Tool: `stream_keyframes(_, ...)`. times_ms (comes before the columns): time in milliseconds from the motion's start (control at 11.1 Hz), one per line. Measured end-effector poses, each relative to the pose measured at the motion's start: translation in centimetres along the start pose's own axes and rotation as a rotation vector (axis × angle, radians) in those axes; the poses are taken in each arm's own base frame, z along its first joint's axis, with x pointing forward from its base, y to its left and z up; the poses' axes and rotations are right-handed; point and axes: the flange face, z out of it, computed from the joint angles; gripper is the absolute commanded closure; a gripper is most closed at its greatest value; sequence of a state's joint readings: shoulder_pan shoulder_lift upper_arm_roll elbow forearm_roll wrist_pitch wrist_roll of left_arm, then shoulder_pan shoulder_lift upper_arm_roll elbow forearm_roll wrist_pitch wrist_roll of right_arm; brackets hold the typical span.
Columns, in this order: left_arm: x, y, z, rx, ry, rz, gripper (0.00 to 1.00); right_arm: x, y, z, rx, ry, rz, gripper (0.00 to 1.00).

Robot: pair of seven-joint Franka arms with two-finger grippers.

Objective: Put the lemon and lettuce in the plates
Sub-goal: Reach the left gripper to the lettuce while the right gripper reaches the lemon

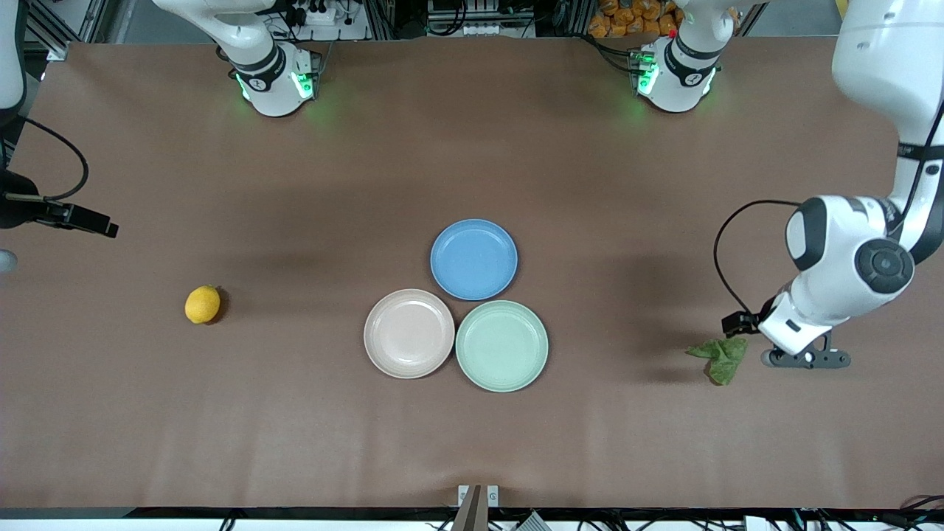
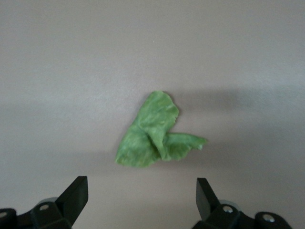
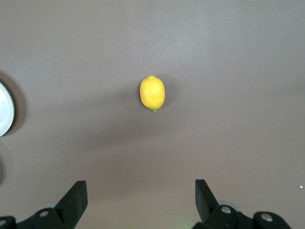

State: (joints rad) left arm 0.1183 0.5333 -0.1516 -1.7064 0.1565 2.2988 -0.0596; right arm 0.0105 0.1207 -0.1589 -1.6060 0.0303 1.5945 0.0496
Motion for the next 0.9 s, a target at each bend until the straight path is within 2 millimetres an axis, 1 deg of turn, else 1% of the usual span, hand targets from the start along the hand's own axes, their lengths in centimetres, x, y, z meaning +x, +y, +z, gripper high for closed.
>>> stream_keyframes(181,1.0,0.0,3.4,0.002,0.007,0.014,0.0,0.7,0.2,2.1,0.002,0.026,0.005,0.0)
stream_keyframes(362,1.1,0.3,6.4,-0.006,0.005,0.02,0.0,0.9,0.3,4.2,0.002,0.03,0.019,0.0)
stream_keyframes(452,1.0,0.6,7.3,-0.009,0.0,0.024,0.0,1.0,0.3,5.0,0.002,0.036,0.025,0.0)
stream_keyframes(542,1.0,0.8,7.7,-0.01,0.0,0.027,0.0,1.2,0.3,5.9,0.004,0.051,0.035,0.0)
stream_keyframes(814,1.0,0.9,8.7,0.023,0.01,0.071,0.07,1.5,0.3,10.2,0.007,0.09,0.071,0.0)
stream_keyframes(904,1.0,0.9,9.1,0.023,0.01,0.073,0.1,1.5,0.2,11.4,0.008,0.1,0.09,0.0)
